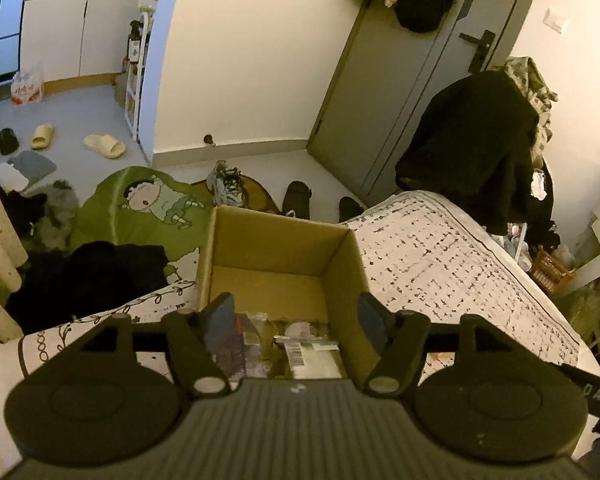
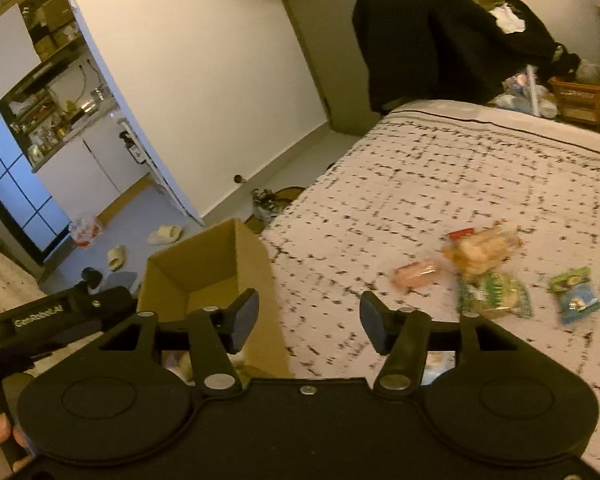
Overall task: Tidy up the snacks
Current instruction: 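Move the left gripper to the blue packet while the right approaches the green-blue candy packet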
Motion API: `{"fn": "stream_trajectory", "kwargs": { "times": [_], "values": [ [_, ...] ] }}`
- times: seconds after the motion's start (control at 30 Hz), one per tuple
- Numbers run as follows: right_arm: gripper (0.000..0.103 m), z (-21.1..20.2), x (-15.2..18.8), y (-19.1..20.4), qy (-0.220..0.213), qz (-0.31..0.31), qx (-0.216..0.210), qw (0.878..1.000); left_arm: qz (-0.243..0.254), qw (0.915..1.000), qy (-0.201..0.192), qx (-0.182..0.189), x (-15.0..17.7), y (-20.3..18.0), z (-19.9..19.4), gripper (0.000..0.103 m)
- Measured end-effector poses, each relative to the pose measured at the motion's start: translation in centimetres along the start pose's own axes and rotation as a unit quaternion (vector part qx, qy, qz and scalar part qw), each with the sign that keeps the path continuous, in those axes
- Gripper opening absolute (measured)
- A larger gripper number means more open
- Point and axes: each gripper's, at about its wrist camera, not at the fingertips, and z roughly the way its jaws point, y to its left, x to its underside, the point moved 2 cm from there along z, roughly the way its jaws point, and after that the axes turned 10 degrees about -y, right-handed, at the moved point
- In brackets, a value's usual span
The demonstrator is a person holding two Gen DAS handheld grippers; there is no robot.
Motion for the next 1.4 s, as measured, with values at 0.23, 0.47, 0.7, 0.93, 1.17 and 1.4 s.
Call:
{"fn": "stream_trajectory", "kwargs": {
  "times": [0.23, 0.47, 0.7, 0.93, 1.17, 1.4],
  "values": [
    [0.072, -2.5, -1.5, -3.0, -0.019, 0.011, 0.018, 1.0, 0.009, 0.9999, 0.009, 0.001, 0.3, -1.5, -0.9, 0.084],
    [0.084, -4.6, -1.2, -6.8, -0.027, 0.026, 0.05, 0.998, 0.033, 0.9989, 0.033, 0.01, 1.4, -3.7, -1.2, 0.088],
    [0.09, -6.5, 0.1, -10.2, -0.024, 0.026, 0.089, 0.995, 0.052, 0.9973, 0.031, 0.041, 2.9, -6.7, -2.2, 0.102],
    [0.09, -7.8, -0.5, -13.0, -0.046, 0.048, 0.103, 0.992, 0.062, 0.9956, 0.034, 0.062, 4.2, -9.5, -2.8, 0.103],
    [0.09, -8.4, -0.6, -15.3, -0.051, 0.065, 0.117, 0.99, 0.069, 0.9937, 0.046, 0.075, 5.2, -11.6, -3.1, 0.103],
    [0.09, -8.5, -0.6, -17.1, -0.056, 0.08, 0.134, 0.986, 0.073, 0.9931, 0.05, 0.077, 6.1, -13.7, -3.1, 0.103]
  ]
}}
